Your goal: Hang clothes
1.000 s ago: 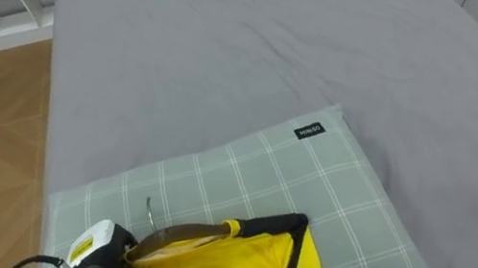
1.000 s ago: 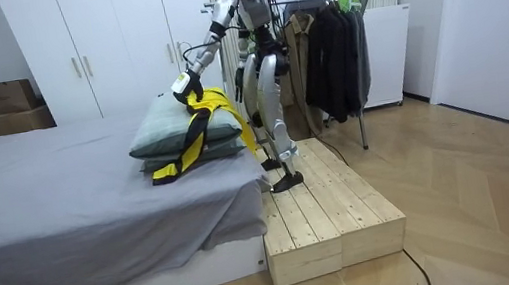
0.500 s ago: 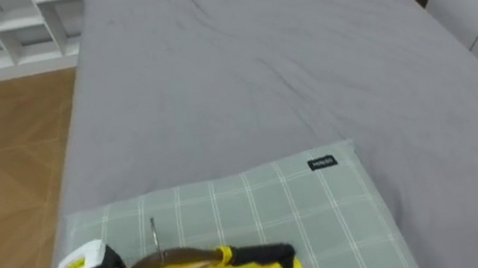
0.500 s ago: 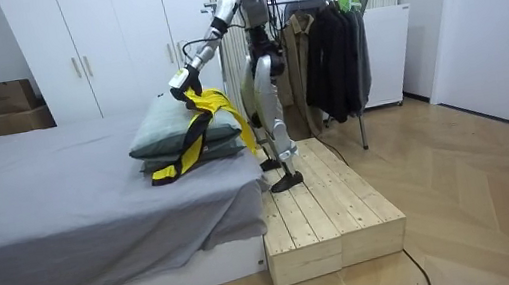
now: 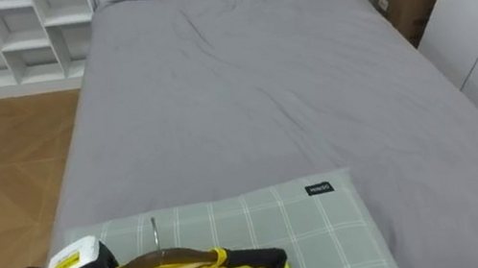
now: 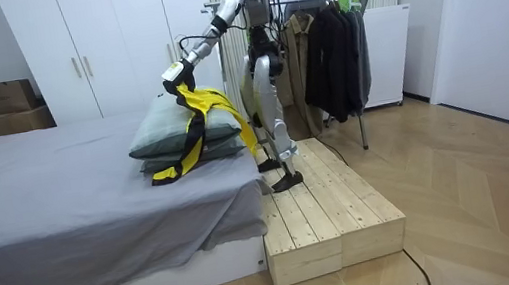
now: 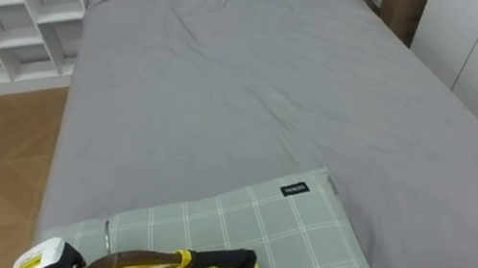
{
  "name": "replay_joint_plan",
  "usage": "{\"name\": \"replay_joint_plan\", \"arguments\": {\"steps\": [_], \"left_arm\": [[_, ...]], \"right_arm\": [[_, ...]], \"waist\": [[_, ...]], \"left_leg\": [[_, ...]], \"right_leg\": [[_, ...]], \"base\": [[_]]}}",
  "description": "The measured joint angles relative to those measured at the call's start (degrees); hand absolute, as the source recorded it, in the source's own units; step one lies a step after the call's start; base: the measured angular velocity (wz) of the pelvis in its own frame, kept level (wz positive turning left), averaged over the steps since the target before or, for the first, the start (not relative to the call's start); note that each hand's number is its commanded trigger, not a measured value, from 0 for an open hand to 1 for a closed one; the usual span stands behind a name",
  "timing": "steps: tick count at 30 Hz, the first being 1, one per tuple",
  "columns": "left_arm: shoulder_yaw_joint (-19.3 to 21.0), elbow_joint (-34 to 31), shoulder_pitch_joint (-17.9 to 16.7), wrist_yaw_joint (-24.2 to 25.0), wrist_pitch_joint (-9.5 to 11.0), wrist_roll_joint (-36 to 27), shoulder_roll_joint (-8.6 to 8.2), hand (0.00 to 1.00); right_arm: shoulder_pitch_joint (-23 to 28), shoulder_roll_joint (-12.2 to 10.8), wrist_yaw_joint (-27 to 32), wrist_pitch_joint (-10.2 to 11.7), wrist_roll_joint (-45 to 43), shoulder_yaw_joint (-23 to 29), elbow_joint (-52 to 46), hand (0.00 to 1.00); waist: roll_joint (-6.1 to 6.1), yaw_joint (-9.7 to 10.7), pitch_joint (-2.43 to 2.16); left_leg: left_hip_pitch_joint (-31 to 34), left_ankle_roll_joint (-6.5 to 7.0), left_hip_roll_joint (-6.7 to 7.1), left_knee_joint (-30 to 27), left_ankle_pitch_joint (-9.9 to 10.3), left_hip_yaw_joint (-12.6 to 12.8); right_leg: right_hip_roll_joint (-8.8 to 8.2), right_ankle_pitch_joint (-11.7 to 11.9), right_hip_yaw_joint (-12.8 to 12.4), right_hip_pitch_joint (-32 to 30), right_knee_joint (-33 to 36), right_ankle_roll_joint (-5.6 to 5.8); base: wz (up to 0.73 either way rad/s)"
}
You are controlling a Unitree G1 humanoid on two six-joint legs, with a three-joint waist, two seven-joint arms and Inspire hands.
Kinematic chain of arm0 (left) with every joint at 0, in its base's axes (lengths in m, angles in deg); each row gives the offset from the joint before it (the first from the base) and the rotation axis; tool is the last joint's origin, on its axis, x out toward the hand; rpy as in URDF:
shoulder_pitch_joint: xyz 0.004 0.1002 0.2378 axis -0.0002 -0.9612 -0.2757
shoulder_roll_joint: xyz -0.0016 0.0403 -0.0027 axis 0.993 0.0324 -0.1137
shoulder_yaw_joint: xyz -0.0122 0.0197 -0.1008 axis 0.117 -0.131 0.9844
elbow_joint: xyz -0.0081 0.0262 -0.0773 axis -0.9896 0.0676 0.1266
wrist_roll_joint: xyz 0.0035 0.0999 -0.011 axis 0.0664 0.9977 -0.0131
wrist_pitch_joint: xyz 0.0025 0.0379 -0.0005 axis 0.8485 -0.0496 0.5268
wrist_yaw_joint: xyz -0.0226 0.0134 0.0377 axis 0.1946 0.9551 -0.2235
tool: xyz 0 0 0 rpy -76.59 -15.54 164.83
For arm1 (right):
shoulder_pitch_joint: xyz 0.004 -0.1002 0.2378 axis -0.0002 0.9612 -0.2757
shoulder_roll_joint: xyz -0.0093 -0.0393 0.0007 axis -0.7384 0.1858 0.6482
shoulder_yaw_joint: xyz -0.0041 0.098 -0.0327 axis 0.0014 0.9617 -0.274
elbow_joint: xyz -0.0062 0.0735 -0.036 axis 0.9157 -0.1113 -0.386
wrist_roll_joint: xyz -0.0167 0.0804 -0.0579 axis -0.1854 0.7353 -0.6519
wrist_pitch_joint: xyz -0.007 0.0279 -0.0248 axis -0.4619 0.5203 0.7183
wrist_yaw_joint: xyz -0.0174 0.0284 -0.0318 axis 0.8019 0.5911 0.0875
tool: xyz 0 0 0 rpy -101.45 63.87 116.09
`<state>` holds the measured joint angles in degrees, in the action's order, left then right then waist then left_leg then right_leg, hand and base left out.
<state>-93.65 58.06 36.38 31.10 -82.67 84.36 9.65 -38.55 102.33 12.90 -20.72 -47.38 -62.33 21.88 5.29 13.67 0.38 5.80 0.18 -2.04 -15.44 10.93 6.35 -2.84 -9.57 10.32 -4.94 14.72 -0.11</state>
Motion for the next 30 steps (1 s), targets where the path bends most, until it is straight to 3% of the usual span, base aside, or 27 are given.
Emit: {"name": "replay_joint_plan", "arguments": {"steps": [3, 7, 11, 15, 17, 20, 25, 30], "left_arm": [[-0.4, -0.7, -0.2, -0.6, 0.1, -1.6, 0.02, 1.0], [-4.1, -4.0, -1.9, -1.4, 1.2, -5.4, 0.06, 1.0], [-4.4, -11.8, -5.2, -1.6, 2.0, -6.6, 0.94, 1.0], [-6.0, -14.1, -5.8, -1.6, 2.6, -10.0, 1.0, 1.0], [-6.6, -17.9, -7.9, -1.5, 2.6, -13.2, 1.04, 1.0], [-6.6, -19.9, -8.3, -1.3, 2.6, -14.4, 1.13, 1.0], [-6.5, -23.2, -8.5, -0.2, 2.8, -14.8, 1.14, 1.0], [-6.5, -32.7, -10.8, 1.0, 2.8, -14.2, 1.6, 1.0]], "right_arm": [[-4.4, 1.9, 6.6, 0.7, -2.2, 2.4, -6.6, 0.0], [-8.0, 1.7, 13.4, 3.1, -6.2, 1.8, -17.7, 0.0], [-9.3, 0.4, 17.1, 4.4, -13.9, 1.7, -31.5, 0.0], [-7.5, -1.5, 17.8, 4.9, -19.8, -1.1, -46.5, 0.0], [-4.8, -3.0, 17.8, 5.5, -22.7, -2.8, -54.7, 0.0], [-3.9, -3.9, 16.1, 5.2, -26.5, -5.7, -60.6, 0.0], [-3.9, -3.9, 14.4, 5.5, -27.2, -6.1, -64.3, 0.0], [-3.9, -3.9, 11.7, 5.4, -26.2, -6.2, -66.2, 0.0]], "waist": [[-0.2, -0.1, -0.08], [-1.07, -1.6, -0.24], [-1.79, -2.5, -0.37], [-1.79, -3.0, -0.37], [-1.9, -3.1, -0.37], [-2.13, -3.4, -0.34], [-2.51, -4.6, -0.3], [-2.83, -5.6, -0.27]], "left_leg": [[-0.2, -0.01, -0.18, -0.3, -0.1, 0.6], [-0.7, -0.01, -0.29, -0.2, -0.1, 1.4], [-1.0, -0.01, -0.28, -0.2, -0.1, 1.4], [-2.6, -0.02, -0.24, 0.2, -0.1, 1.5], [-4.0, -0.02, -0.2, 0.9, -0.1, 1.5], [-4.6, 0.03, -0.18, 1.7, -0.2, 2.3], [-5.1, 0.04, -0.27, 1.8, -0.2, 3.1], [-5.3, 0.04, -0.29, 2.3, -0.2, 3.2]], "right_leg": [[0.12, 0.7, -0.3, -0.2, -0.5, -0.03], [0.19, 0.8, -0.8, -0.1, -0.6, 0.01], [0.05, 0.8, -0.9, 0.0, -0.1, 0.02], [0.04, 0.8, -0.9, 1.5, -0.3, 0.02], [0.13, 0.8, -1.1, 3.0, -1.2, 0.13], [0.14, 0.8, -1.9, 2.9, -1.0, 0.2], [0.21, 0.9, -2.3, 3.0, -1.1, 0.24], [0.27, 0.9, -2.3, 2.9, -1.2, 0.24]], "base": [[-0.09], [-0.1], [0.0], [0.0], [0.0], [-0.1], [-0.09], [-0.01]]}}
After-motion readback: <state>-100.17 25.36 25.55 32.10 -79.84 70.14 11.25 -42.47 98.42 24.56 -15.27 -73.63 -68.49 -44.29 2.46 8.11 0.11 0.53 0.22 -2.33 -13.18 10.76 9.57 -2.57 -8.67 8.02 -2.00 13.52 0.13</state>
